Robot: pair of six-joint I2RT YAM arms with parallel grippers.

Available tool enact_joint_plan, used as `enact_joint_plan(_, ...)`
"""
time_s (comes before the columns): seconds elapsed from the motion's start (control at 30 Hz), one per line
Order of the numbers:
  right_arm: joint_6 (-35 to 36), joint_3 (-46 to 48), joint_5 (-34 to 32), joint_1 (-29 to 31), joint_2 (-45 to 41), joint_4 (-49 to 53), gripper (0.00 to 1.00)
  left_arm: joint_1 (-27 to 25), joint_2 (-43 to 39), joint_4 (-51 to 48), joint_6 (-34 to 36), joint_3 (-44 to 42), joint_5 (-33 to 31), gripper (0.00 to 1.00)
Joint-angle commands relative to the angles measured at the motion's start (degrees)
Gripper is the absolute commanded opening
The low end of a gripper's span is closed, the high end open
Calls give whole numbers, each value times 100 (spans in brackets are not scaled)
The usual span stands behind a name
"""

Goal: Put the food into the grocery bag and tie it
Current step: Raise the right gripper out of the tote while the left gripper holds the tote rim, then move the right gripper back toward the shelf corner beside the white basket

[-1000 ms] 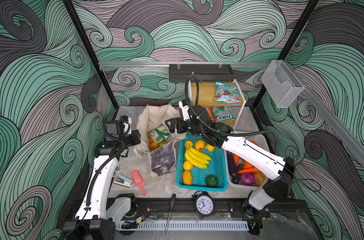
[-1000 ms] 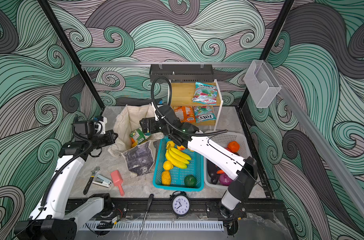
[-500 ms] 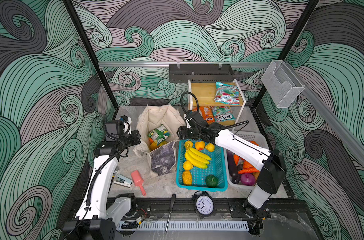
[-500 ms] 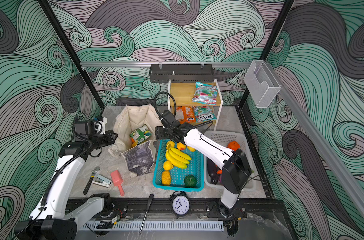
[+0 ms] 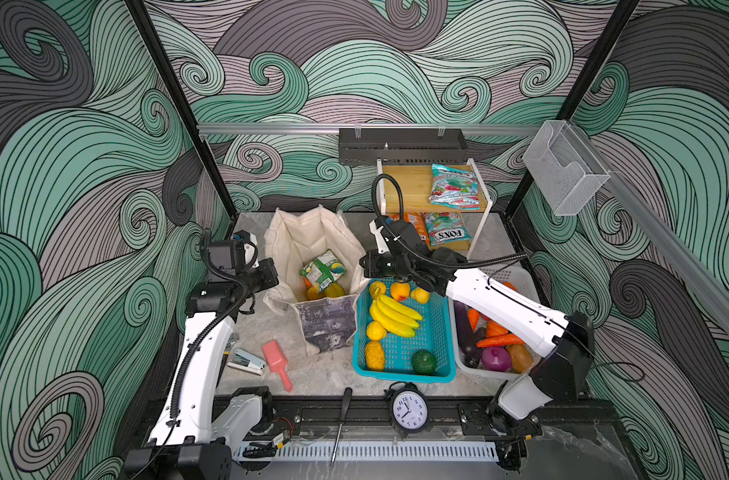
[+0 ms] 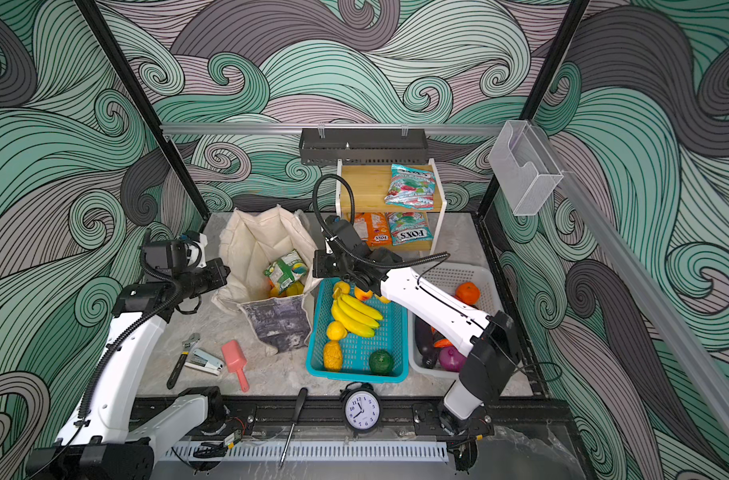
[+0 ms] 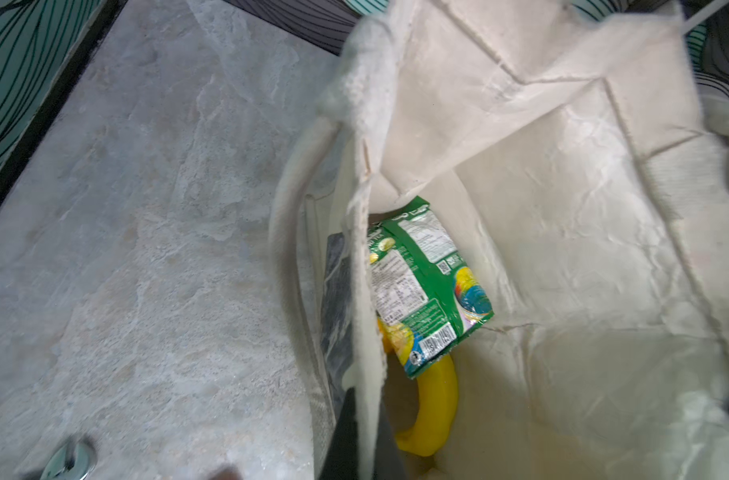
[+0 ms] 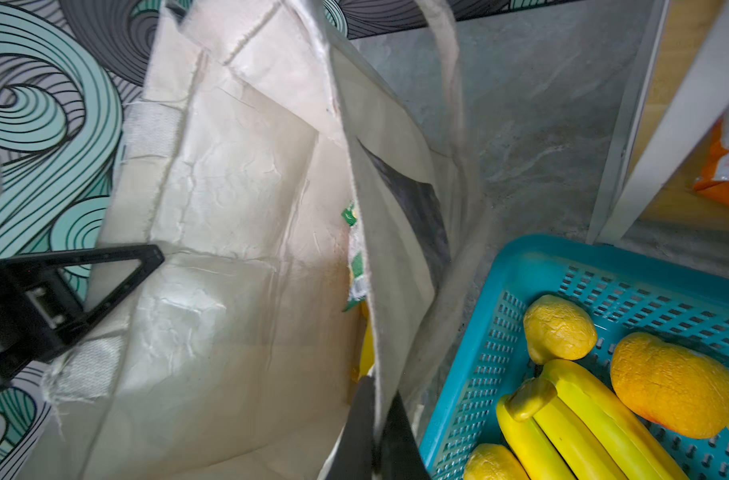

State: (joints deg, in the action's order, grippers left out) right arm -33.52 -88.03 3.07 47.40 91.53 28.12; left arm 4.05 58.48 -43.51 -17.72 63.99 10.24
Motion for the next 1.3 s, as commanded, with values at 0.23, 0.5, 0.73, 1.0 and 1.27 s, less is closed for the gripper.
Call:
enact_joint_plan(0.23,298,-134,-449,-95,-300,288,0,69,405,-581,-95,1086,-1245,0)
enact_joint_plan(0.5,427,-454,482,-53,390,103,0,51,471,-73,159,464,-303,0)
enact_joint_plan(0.73,493,-772,616,-55,693,491,8,43,392,112,246,136,-93,0)
enact_joint_plan(1.0,678,-970,299,-234,-196,743,95,44,314,142,309,24,-159,0)
enact_joint_plan(1.27,1033,-808,-713,-970,-1397,802,100,25,156,145,286,-102,26,0)
